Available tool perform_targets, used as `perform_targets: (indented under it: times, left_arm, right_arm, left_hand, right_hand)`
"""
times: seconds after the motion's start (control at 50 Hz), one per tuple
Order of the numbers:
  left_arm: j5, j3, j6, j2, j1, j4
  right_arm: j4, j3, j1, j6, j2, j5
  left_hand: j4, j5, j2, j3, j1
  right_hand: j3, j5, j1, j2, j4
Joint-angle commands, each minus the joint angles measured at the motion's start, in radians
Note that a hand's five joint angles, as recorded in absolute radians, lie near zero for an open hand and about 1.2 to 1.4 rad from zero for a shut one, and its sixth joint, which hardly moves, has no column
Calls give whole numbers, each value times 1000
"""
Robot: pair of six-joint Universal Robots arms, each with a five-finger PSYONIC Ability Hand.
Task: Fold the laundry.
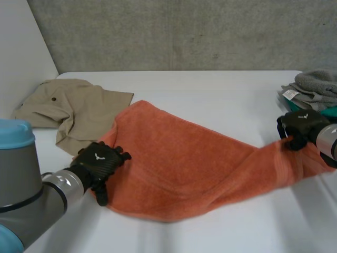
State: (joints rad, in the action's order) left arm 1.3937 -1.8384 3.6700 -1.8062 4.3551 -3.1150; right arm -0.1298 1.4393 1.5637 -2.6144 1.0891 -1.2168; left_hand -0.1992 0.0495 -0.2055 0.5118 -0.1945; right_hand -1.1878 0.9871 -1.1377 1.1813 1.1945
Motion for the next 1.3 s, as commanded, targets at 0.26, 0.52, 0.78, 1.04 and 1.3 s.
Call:
perform_targets:
  times: [0.26, 0.52, 0.78, 1.04, 1.3]
  left_arm:
    - [-30, 11, -30, -7, 90, 1]
    - [-35, 24, 10, -70, 115, -36]
    - [-96, 30, 96, -154, 127, -106]
    - [-107, 39, 116, -211, 115, -246]
    - [-122, 114, 209, -285, 100, -275]
  right_arm:
    - [214, -295, 68, -283, -215, -227]
    - [230, -393, 75, -289, -304, -290]
    - [217, -393, 75, -294, -308, -273]
    - [210, -359, 78, -292, -285, -236]
    - [203, -263, 73, -282, -187, -214]
  left_hand:
    - [-185, 160, -178, -128, -189]
    - [-214, 189, -208, -99, -219]
    - [-542, 517, -535, 229, -546]
    - [-607, 582, -601, 295, -612]
    - [-1197, 1172, -1191, 884, -1202]
  right_hand:
    - [-208, 235, -259, 215, 202]
    - [-208, 235, -259, 215, 202]
    - [-208, 235, -259, 215, 202]
    - [-208, 235, -259, 215, 202]
    - [-208, 235, -259, 215, 202]
